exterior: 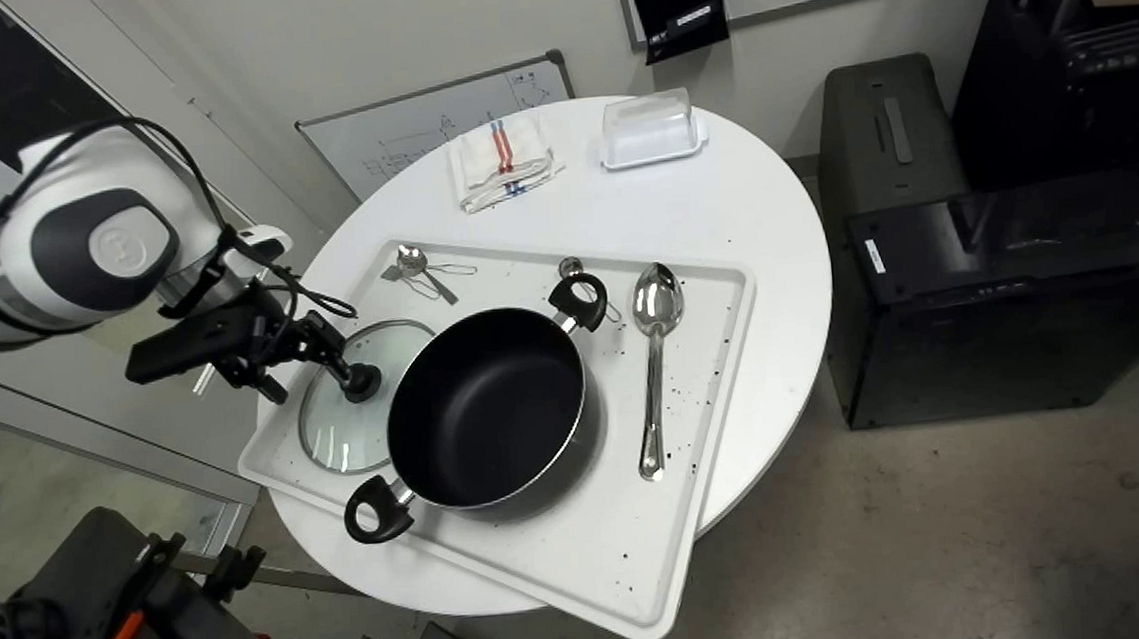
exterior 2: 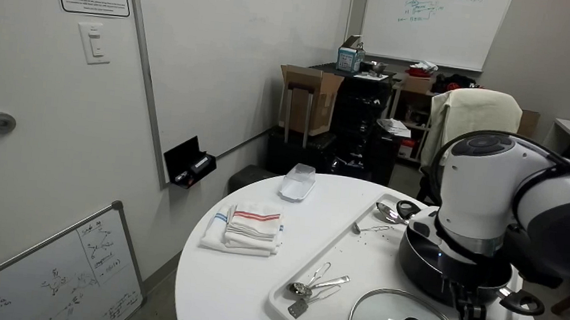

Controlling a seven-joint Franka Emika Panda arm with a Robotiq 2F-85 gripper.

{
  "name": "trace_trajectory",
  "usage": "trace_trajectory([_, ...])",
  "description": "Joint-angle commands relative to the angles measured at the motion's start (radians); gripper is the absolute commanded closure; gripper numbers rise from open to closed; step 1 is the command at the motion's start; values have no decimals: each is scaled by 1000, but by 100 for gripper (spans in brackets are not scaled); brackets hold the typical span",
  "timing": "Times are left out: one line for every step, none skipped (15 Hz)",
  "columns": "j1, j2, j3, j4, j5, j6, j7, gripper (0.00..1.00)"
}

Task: Cover the pot

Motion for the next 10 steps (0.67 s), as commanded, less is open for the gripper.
trace_trajectory([49,122,-44,104,-34,40,19,0])
trace_trajectory([53,143,-45,121,-31,48,15,0])
trace_trajectory([62,168,-50,141,-33,64,14,0])
trace_trajectory([68,188,-51,158,-31,71,13,0])
trace_trajectory([79,208,-55,175,-31,82,14,0])
trace_trajectory([85,222,-55,188,-29,89,13,0])
trace_trajectory([89,231,-53,196,-27,97,10,0])
trace_trajectory([95,240,-53,205,-26,102,9,0])
trace_trajectory([97,243,-51,208,-25,108,5,0])
trace_trajectory([99,248,-50,213,-24,111,3,0])
